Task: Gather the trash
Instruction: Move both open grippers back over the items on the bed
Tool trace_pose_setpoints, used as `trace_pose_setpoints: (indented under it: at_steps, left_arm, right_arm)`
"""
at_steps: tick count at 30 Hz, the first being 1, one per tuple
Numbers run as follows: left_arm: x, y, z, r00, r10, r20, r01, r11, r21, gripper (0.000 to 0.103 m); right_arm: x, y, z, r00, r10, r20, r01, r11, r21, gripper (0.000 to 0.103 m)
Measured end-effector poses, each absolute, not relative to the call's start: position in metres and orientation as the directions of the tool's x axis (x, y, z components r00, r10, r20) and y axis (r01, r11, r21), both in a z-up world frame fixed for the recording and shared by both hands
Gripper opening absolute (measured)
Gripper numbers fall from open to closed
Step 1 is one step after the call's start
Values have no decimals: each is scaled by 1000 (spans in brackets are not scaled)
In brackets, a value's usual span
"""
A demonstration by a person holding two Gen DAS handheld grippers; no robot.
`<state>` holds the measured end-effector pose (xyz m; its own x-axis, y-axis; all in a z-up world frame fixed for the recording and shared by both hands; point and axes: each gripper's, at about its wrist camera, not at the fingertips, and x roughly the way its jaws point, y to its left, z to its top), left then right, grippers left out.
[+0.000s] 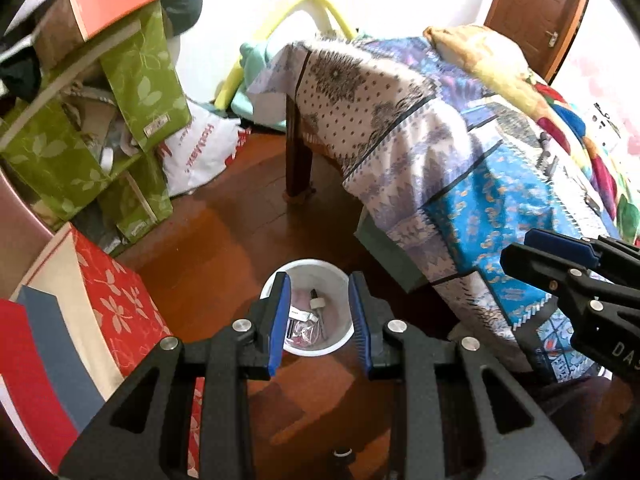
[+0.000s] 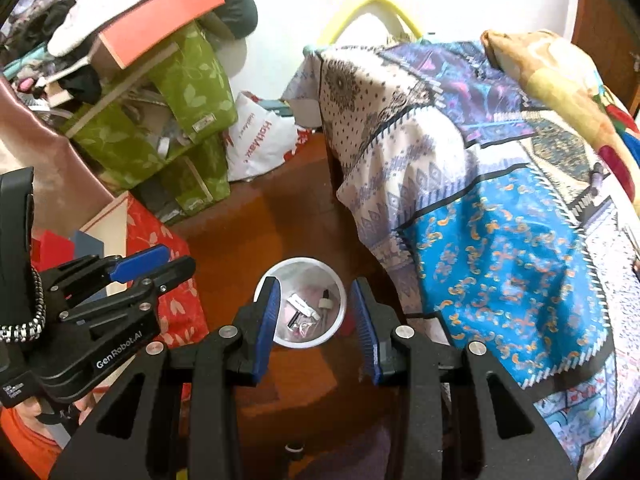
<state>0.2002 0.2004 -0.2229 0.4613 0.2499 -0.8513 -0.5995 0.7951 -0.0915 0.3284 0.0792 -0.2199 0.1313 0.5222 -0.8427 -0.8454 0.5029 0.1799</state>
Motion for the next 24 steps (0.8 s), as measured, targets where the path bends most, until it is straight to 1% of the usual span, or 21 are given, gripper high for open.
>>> trace_pose_setpoints:
  at_steps: [5, 8, 10, 12, 14, 15, 24]
  left_arm:
    - [197, 176, -191, 511, 264, -818, -570, 817, -92, 33]
    - [201, 158, -172, 544, 266, -796, -541, 836, -90, 37]
    - [207, 143, -160, 566, 271, -779, -519, 851, -81, 45]
    - [214, 129, -150, 587, 270, -763, -499, 863, -78, 51]
    - [224, 115, -140, 607, 256, -752, -471, 878, -81, 56]
    - [228, 109, -137, 613, 248, -750, -461, 883, -85, 59]
    - [296, 42, -125, 664, 145, -733, -320, 942, -103, 59]
  right_arm:
    - [328, 49, -193, 178, 561, -809, -838, 517, 174, 34]
    - [330, 28, -178, 214, 580, -786, -827, 536, 170, 34]
    - [333, 13, -168, 243, 590, -769, -816, 554, 167, 36]
    - [336, -3, -159, 275, 598, -753, -801, 575, 165, 46]
    - [343, -20, -151, 315, 604, -732, -782, 602, 160, 51]
    - [344, -27, -148, 331, 603, -726, -776, 612, 155, 52]
    - [390, -104, -135, 455, 550, -700, -678, 724, 128, 52]
